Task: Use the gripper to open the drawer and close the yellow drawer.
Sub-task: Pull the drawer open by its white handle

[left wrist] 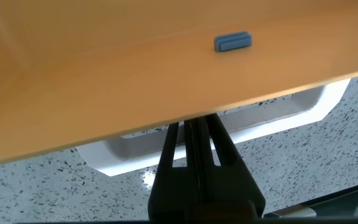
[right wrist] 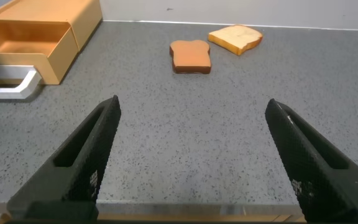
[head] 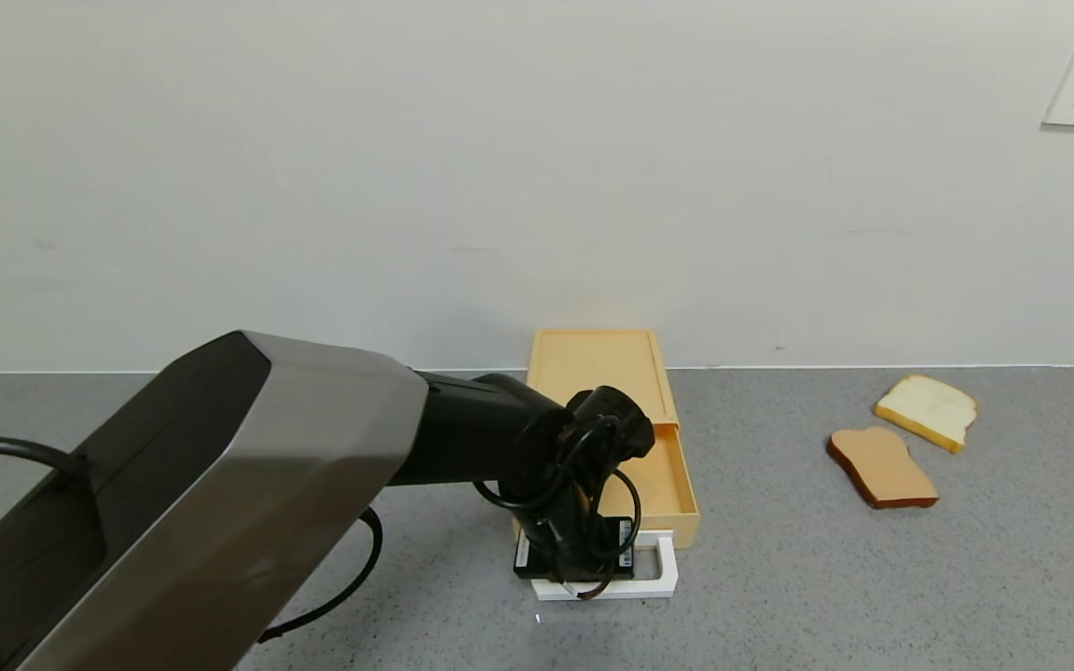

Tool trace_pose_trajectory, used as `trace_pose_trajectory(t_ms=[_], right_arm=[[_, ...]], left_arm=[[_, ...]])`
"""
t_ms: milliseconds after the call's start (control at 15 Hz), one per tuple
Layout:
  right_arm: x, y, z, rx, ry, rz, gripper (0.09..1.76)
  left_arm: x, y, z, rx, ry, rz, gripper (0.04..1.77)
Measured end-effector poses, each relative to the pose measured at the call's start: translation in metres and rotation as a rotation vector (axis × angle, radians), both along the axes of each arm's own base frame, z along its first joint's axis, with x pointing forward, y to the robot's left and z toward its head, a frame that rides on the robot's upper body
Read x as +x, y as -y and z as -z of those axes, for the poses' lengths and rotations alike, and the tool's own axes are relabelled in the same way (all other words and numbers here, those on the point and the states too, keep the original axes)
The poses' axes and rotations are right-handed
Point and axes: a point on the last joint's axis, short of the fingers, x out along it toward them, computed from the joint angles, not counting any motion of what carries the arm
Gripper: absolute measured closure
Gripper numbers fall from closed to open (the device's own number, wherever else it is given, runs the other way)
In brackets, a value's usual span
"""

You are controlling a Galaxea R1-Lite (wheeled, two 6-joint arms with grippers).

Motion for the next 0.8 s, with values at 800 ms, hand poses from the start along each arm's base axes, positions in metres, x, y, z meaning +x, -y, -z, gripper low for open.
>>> trace_pose_trajectory(t_ms=[800], right_arm=[[0.000,0.000,0.000,0.000,0.000,0.000,0.14]], left_arm=[[-0.025,0.000,-0.004,0.029,-0.023,-0.014,1.70]])
